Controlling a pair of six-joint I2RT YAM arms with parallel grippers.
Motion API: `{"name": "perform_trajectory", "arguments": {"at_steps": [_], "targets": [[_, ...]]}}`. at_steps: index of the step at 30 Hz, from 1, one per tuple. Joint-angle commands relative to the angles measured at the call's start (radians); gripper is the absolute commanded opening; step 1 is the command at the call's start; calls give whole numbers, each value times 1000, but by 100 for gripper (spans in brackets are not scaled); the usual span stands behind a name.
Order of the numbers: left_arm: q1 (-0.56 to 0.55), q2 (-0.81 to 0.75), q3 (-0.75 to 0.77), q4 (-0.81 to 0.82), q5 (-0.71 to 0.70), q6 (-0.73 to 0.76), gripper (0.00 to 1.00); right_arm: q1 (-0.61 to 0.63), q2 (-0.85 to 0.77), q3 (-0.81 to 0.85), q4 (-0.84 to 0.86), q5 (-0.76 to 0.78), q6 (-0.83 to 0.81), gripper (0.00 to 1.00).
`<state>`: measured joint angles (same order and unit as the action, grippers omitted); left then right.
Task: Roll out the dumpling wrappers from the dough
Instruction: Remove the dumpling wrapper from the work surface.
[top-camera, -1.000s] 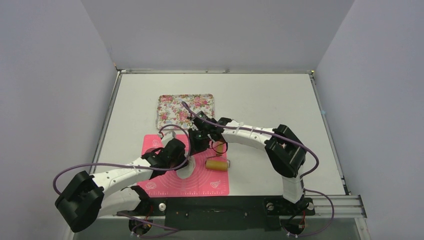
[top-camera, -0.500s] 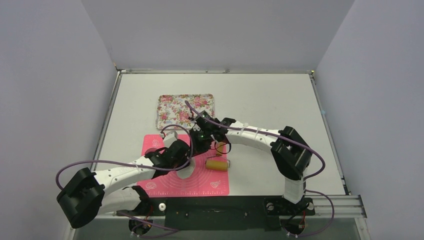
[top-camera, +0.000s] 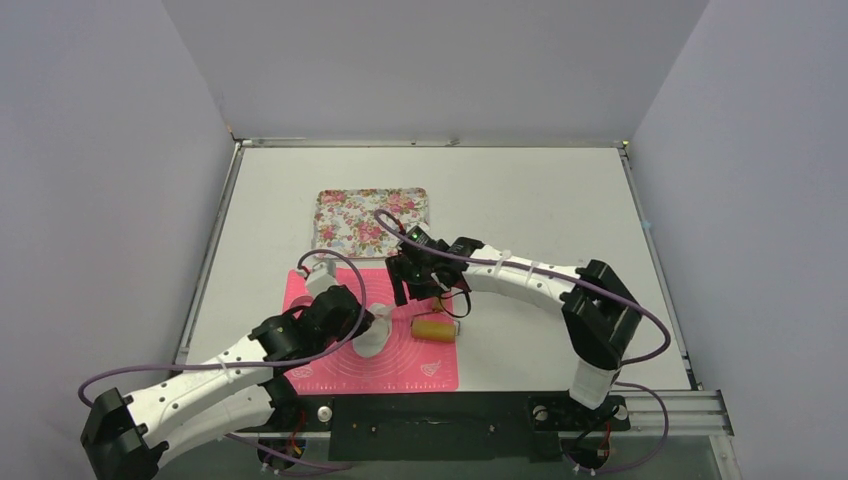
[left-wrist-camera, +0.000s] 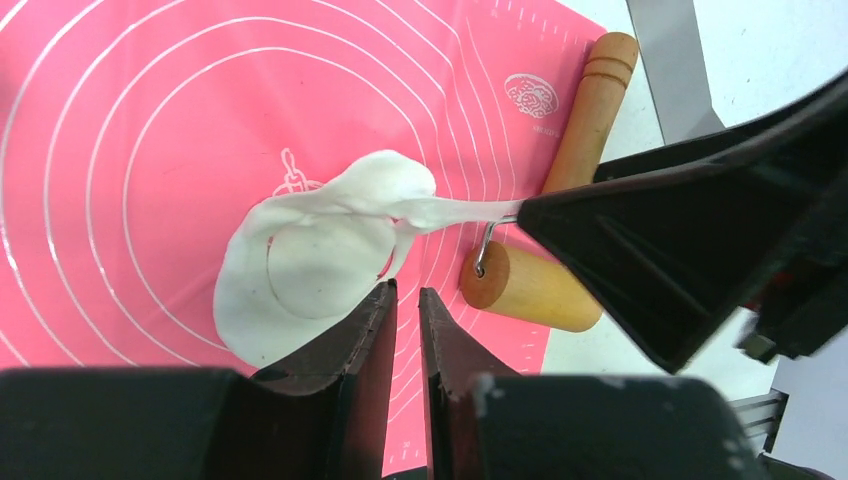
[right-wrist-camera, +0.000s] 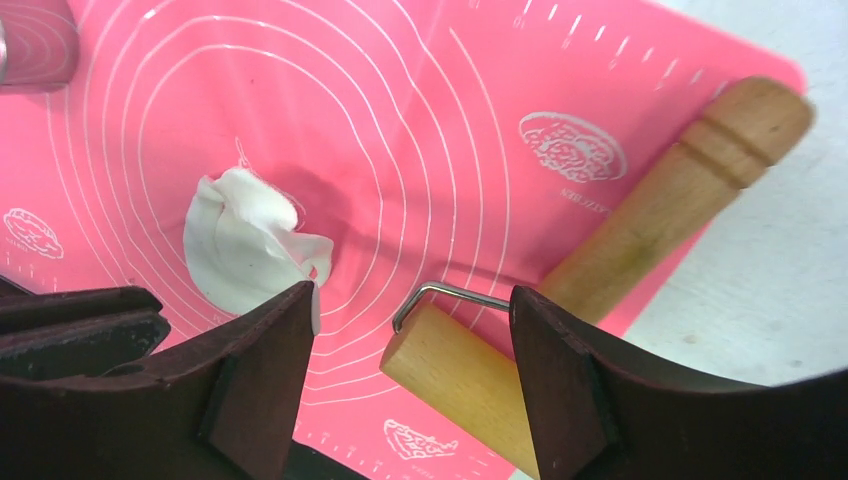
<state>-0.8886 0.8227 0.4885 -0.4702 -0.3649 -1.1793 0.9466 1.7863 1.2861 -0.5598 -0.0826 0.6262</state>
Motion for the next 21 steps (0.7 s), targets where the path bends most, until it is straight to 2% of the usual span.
{"name": "perform_trajectory", "arguments": {"at_steps": [1,8,11,16,21], "targets": [[-6,-40,-4,-70,-51,-31,13,8,-97,36,29,135,-86,66],[-6,-31,-9,-77,-57,-32,13,-12,-145,72,9,123,-135,66],[-6,-25,-19,-66,-57,-33,13,-1,-158,56,29,42,-150,64],[-6,-5,-41,0,-50,-33,14,74,-66,60,46,5,-132,61],[-6,57,-59,81,-37,-24,14,112,47,106,96,20,-45,55]]}}
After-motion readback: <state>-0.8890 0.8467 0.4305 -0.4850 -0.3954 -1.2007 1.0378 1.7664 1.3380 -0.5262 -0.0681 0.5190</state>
